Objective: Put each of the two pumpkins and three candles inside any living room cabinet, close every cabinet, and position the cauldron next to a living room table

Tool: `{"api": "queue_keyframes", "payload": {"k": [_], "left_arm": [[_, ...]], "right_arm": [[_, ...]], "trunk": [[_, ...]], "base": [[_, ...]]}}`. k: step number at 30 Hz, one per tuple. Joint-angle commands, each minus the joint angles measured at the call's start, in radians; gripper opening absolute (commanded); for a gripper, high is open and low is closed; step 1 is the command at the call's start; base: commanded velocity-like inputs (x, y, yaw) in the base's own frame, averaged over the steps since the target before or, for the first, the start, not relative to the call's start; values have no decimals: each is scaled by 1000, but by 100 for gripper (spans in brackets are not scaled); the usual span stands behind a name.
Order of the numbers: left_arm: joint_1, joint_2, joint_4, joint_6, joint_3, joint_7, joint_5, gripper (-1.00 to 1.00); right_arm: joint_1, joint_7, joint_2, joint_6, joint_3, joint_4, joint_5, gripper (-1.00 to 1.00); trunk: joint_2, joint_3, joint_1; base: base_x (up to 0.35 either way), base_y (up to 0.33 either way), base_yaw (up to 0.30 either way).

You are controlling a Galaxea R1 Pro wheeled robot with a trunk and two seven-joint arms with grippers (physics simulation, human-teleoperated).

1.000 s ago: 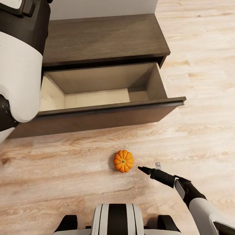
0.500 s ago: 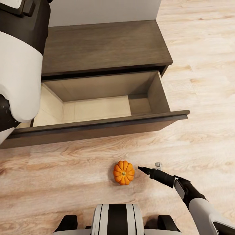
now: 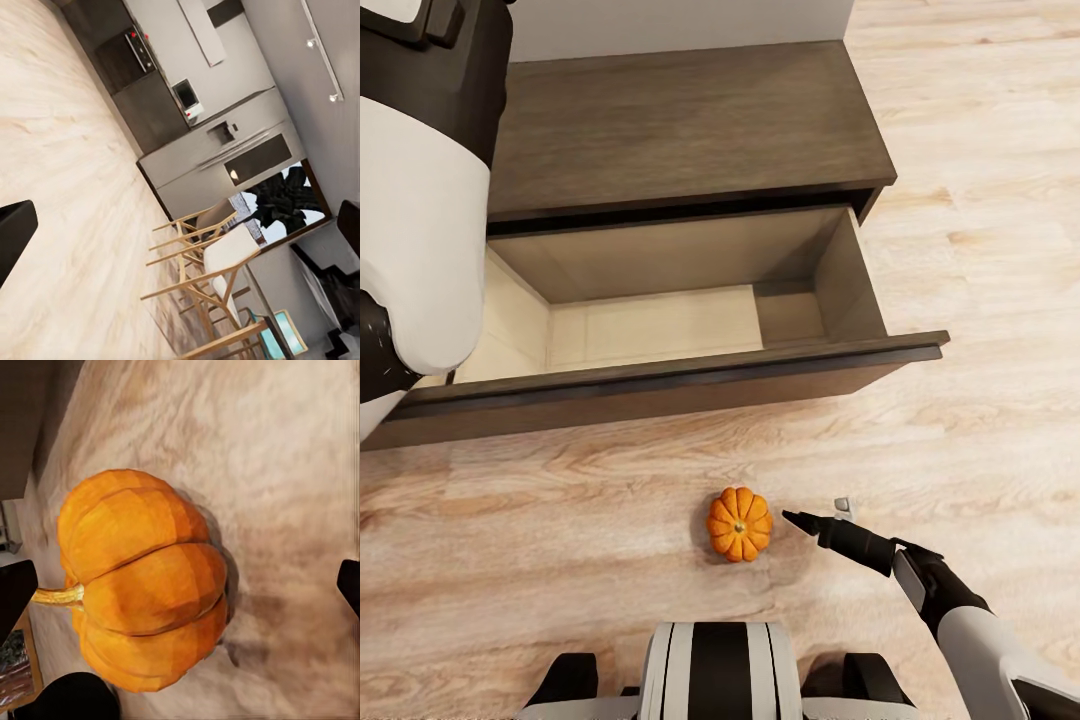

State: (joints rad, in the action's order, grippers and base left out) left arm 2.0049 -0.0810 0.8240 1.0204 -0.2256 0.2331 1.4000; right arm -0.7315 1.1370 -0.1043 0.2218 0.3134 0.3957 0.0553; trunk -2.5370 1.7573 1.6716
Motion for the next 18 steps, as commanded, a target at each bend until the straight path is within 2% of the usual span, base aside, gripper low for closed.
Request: {"api": "queue_keyframes", "payload": {"k": [1, 4, 6, 9, 12, 18], "left_arm": [[-6, -6, 6, -6, 6, 2, 6, 100], [-23, -19, 23, -11, 8, 2, 12, 100], [-34, -18, 11, -10, 8, 2, 17, 100], [-51, -20, 8, -11, 8, 1, 31, 100], [-68, -20, 8, -11, 8, 0, 44, 100], [-80, -19, 9, -11, 8, 0, 46, 100]], "right_arm": [[-6, -6, 6, -5, -6, 6, -3, 100], [-16, -23, 23, -3, -22, 20, -8, 100], [-15, -34, 11, -1, -26, 9, -10, 100], [-16, -34, 0, -2, -9, 3, -11, 100], [-16, -42, -2, -2, -5, 3, -11, 100], [-16, -76, -3, -2, -4, 6, -11, 100]], "trunk": [[0, 0, 0], [0, 0, 0], [0, 0, 0], [0, 0, 0], [0, 0, 0], [0, 0, 0]], "base": [[0, 0, 0], [0, 0, 0], [0, 0, 0], [0, 0, 0], [0, 0, 0], [0, 0, 35]]}}
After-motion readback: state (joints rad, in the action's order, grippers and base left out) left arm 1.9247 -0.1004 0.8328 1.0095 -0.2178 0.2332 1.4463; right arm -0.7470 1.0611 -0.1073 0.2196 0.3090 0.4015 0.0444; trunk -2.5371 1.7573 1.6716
